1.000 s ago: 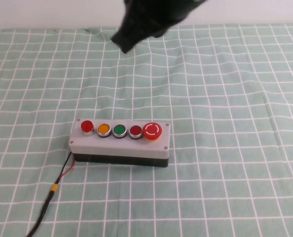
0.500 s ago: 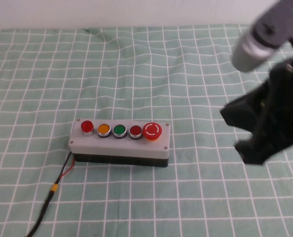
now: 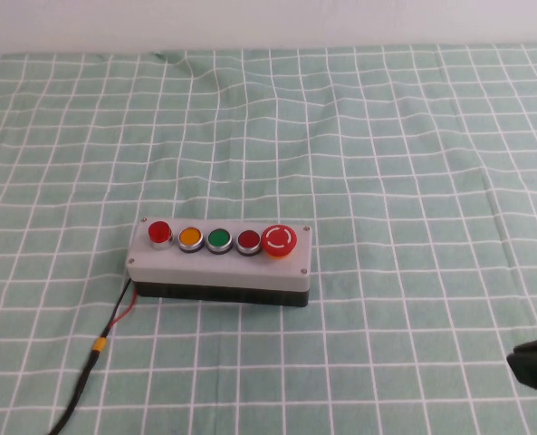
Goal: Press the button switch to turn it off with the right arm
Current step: 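Press the lit red button on the button box to turn it off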
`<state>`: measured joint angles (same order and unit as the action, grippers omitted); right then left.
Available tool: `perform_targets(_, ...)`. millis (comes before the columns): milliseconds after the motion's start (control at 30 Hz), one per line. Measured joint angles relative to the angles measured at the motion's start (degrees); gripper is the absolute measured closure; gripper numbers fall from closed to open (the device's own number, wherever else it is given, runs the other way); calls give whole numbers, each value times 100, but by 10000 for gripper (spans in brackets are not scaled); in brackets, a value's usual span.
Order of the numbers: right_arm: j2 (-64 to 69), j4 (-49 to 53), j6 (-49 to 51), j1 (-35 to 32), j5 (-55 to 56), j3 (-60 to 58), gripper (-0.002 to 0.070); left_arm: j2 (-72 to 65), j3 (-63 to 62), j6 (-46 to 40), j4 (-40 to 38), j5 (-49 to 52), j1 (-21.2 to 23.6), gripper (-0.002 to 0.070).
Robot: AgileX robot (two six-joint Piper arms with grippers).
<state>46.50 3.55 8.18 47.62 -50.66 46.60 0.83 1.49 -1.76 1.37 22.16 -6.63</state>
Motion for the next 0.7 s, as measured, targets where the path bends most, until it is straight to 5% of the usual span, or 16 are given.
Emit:
perform_targets(300, -474, -213, 9, -228, -286, -75, 692, 0, 0, 0, 0, 0, 0, 678)
perform_targets(700, -2413, 23, -98, -2606, 837, -1092, 692, 0, 0, 0, 0, 0, 0, 678)
